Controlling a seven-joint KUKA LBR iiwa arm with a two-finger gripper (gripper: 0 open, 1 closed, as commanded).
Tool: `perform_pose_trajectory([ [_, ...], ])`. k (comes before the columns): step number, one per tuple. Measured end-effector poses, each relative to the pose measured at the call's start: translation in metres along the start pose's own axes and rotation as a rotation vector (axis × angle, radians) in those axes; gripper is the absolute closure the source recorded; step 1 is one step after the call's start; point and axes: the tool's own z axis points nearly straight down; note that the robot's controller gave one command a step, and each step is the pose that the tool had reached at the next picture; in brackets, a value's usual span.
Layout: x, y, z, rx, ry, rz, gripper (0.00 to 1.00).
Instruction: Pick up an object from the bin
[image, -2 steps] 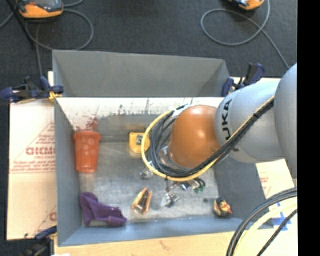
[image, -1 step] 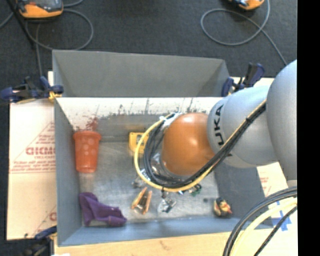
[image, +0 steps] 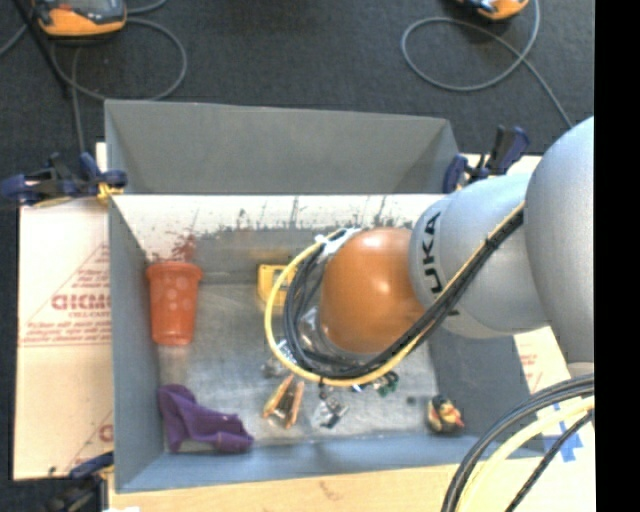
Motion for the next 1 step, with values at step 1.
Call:
perform_pose_trajectory([
  [1,0.0098,-0.0131,-0.0043,-0.001,0.001,0.293,0.00],
])
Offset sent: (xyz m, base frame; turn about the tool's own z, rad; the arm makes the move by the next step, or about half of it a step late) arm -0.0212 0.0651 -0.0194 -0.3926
